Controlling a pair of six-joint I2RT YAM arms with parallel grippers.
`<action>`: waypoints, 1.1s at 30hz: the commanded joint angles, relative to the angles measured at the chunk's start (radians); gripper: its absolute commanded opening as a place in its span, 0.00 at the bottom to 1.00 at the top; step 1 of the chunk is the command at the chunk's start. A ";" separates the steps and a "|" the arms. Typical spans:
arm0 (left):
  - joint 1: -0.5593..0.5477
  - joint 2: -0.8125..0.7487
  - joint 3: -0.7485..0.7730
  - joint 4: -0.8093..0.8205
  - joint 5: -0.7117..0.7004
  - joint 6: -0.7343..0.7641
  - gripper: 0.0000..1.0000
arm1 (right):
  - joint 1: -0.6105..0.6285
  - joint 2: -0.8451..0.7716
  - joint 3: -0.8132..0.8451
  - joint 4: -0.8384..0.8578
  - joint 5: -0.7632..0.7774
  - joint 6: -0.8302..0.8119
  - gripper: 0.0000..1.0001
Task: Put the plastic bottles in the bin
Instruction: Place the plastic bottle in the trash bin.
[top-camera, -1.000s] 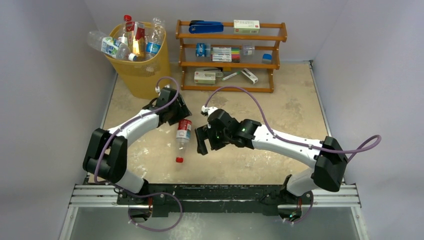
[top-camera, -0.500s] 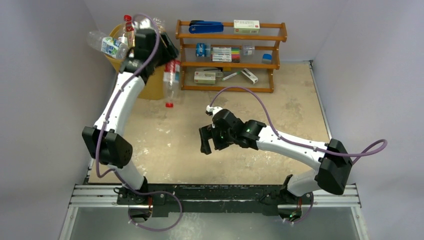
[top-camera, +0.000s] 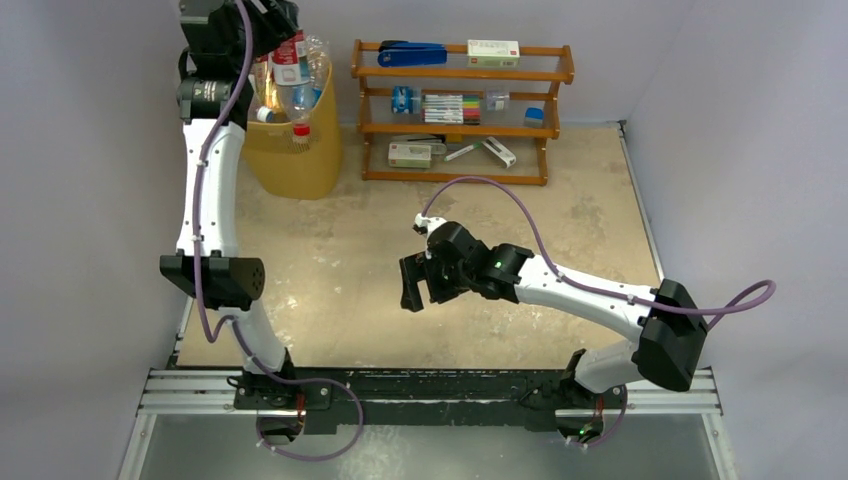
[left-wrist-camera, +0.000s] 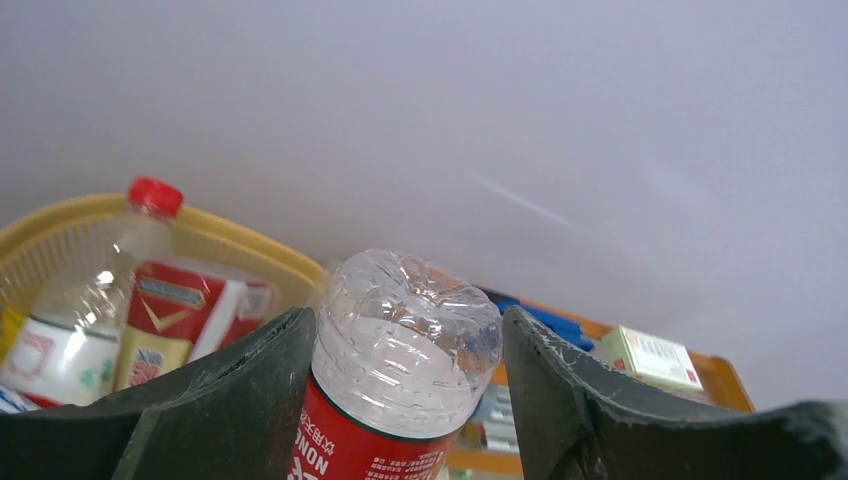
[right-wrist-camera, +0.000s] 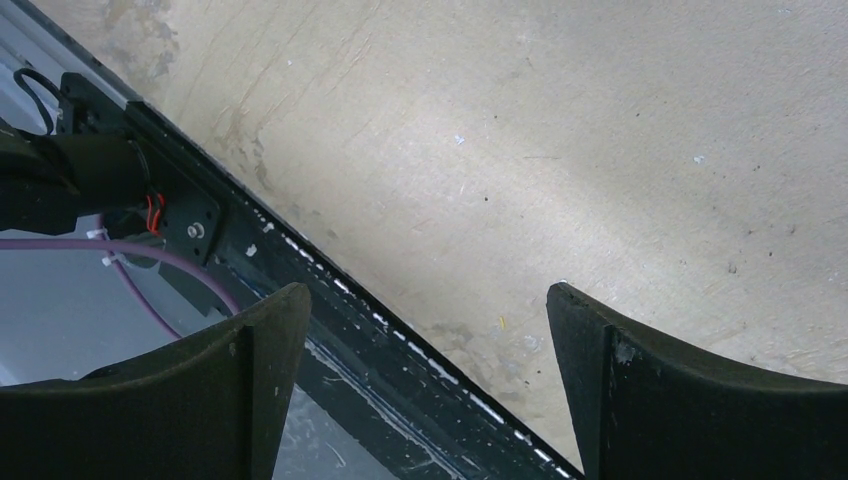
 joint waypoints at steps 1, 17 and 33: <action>0.031 -0.048 -0.080 0.241 -0.007 0.066 0.65 | -0.001 -0.037 -0.006 0.024 -0.013 0.007 0.90; 0.034 -0.058 -0.174 0.561 -0.028 0.123 0.66 | -0.003 0.001 -0.006 0.049 -0.034 0.007 0.90; 0.036 -0.149 -0.483 0.737 -0.004 0.149 0.67 | -0.002 -0.008 -0.024 0.052 -0.034 0.016 0.90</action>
